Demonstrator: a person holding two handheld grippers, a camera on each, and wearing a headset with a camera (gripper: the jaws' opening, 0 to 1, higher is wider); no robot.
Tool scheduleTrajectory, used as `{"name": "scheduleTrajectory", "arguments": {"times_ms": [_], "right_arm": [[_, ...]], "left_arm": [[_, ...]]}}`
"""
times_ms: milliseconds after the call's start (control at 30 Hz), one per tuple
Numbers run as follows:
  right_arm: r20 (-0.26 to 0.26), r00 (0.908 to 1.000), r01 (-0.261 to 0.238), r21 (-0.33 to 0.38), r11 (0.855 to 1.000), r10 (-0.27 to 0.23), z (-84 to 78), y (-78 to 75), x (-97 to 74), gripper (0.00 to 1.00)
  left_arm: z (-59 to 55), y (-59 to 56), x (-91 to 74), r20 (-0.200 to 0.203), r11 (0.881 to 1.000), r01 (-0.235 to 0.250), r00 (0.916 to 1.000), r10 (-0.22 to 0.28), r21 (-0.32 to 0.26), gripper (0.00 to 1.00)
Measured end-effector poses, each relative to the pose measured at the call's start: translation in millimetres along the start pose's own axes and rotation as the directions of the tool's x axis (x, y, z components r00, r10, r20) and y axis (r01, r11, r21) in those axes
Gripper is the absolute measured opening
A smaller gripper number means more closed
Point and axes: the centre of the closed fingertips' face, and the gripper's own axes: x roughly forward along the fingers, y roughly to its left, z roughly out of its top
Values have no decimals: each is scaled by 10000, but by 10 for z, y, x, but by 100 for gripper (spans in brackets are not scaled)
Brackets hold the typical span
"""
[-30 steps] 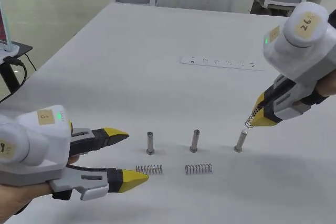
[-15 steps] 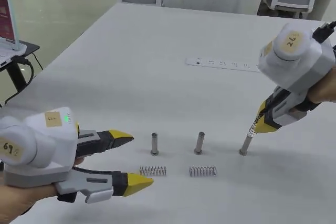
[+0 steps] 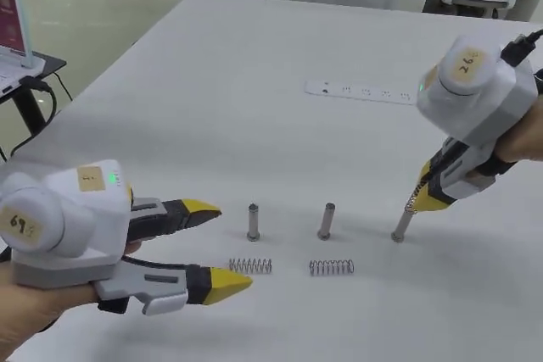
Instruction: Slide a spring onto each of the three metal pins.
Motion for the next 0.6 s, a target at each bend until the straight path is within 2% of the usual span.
{"name": "scheduleTrajectory", "arguments": {"times_ms": [600], "right_arm": [[-422, 9988, -257, 120, 9996, 262, -67, 27, 283, 8]], "left_arm": [[8, -16, 2, -7, 10000, 44, 10000, -44, 15, 48]]}}
